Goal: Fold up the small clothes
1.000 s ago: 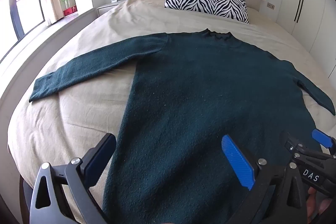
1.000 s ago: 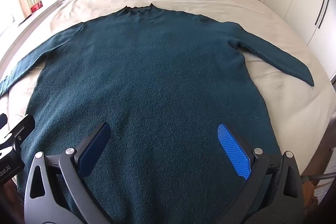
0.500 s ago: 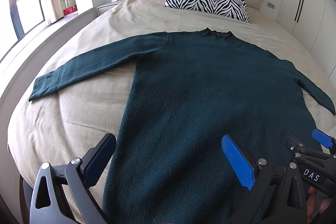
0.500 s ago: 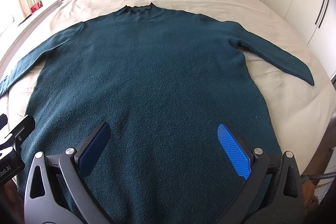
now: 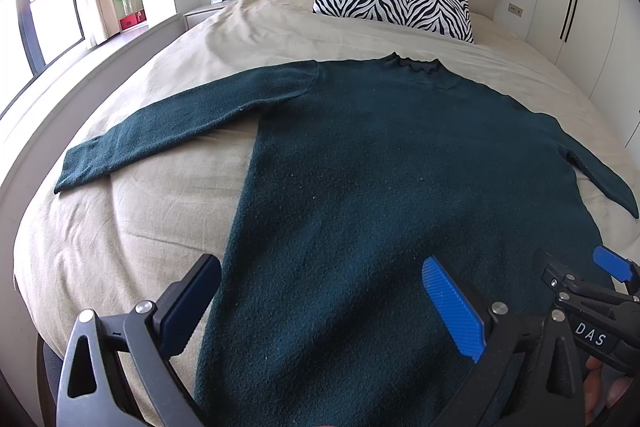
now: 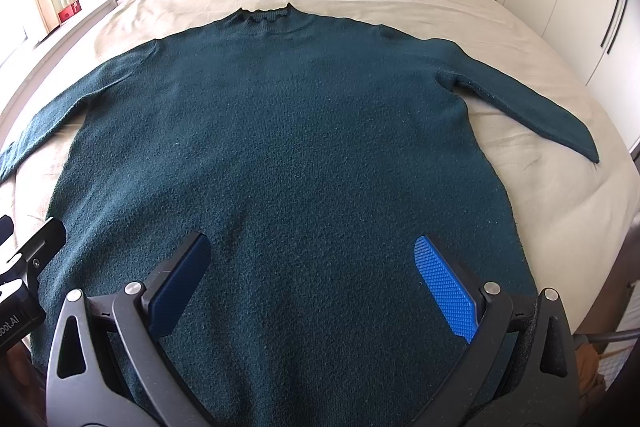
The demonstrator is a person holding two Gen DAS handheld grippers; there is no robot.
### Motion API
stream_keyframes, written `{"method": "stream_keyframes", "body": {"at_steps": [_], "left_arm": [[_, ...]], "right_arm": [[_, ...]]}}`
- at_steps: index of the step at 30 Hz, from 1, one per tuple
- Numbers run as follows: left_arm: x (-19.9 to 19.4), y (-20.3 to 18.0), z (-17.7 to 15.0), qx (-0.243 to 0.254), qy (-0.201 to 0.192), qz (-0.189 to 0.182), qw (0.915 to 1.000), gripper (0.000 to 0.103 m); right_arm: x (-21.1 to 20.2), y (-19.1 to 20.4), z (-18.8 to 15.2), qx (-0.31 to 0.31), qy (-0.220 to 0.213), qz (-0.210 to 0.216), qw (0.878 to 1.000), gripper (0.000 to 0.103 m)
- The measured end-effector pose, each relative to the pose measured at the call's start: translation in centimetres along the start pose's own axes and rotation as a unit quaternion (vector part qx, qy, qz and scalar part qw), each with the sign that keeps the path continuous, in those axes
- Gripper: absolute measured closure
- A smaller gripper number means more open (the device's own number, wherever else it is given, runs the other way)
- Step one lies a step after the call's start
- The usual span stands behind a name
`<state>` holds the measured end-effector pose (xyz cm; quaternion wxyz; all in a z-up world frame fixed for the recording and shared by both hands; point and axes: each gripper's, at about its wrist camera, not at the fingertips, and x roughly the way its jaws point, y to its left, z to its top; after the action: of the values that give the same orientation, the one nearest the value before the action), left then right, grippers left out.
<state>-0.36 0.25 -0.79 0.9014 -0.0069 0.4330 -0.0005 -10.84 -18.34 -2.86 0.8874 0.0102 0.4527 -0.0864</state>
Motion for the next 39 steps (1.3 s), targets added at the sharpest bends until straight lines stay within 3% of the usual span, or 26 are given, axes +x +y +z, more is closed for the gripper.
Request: {"method": "stream_keyframes", "body": {"at_steps": [39], "left_arm": [[0.15, 0.23, -0.35, -0.001, 0.002, 0.0, 1.0, 0.0]], "right_arm": [[0.36, 0.36, -0.5, -0.002, 0.006, 0.0, 1.0, 0.0]]}}
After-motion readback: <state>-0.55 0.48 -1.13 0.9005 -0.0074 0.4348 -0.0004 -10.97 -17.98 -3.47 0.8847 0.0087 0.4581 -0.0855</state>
